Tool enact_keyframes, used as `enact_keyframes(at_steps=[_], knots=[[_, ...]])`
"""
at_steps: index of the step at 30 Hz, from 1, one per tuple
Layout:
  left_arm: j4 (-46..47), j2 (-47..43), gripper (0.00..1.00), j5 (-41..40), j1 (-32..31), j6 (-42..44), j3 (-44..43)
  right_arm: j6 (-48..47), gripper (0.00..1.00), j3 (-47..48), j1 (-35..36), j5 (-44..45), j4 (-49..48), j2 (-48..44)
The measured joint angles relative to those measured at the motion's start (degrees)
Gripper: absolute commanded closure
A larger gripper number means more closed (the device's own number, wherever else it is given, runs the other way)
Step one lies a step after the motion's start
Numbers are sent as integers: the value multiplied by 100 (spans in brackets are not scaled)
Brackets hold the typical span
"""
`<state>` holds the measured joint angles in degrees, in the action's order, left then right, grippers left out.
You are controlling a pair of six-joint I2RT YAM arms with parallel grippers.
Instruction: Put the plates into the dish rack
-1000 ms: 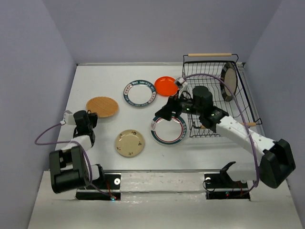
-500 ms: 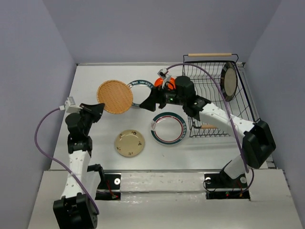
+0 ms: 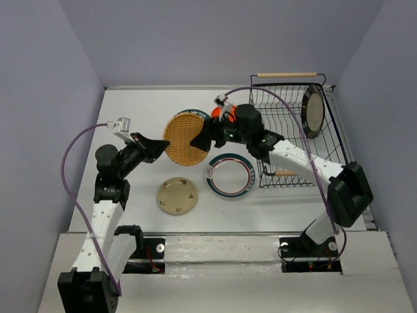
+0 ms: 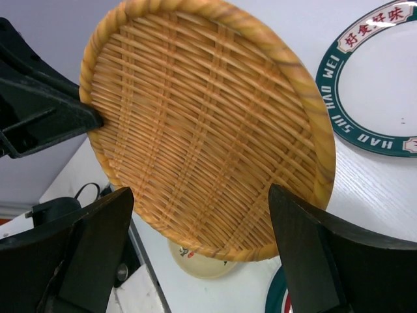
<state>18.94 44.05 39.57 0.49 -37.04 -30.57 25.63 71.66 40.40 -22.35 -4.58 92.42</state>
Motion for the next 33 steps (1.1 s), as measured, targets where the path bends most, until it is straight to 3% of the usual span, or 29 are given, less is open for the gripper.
enact_keyframes(at_steps=[12, 21, 24, 27, 28, 29, 31, 32, 33], knots=[[-656, 26, 94, 37, -579, 643, -446, -516, 9, -815, 13, 1176, 673, -1582], [-444, 103, 94, 511, -614, 621, -448, -927, 12, -807, -326, 772, 994, -1351], [-332, 197, 94, 763, -645, 610, -448, -940, 23, -807, -348, 227, 975, -1165], [-264, 343, 94, 940, -702, 592, -448, -914, 63, -807, -411, -437, 822, -1084], [-240, 393, 94, 994, -723, 592, -448, -809, 89, -809, -439, -719, 680, -1082], [-243, 424, 92, 997, -732, 608, -448, -780, 93, -811, -459, -855, 584, -1084], [-227, 461, 67, 942, -638, 699, -444, -516, 93, -863, -667, -1401, 348, -1108], [-175, 481, 45, 935, -645, 704, -446, -409, 93, -883, -743, -1547, 205, -1121], [-153, 481, 35, 962, -662, 667, -446, -332, 93, -903, -798, -1687, 96, -1134]])
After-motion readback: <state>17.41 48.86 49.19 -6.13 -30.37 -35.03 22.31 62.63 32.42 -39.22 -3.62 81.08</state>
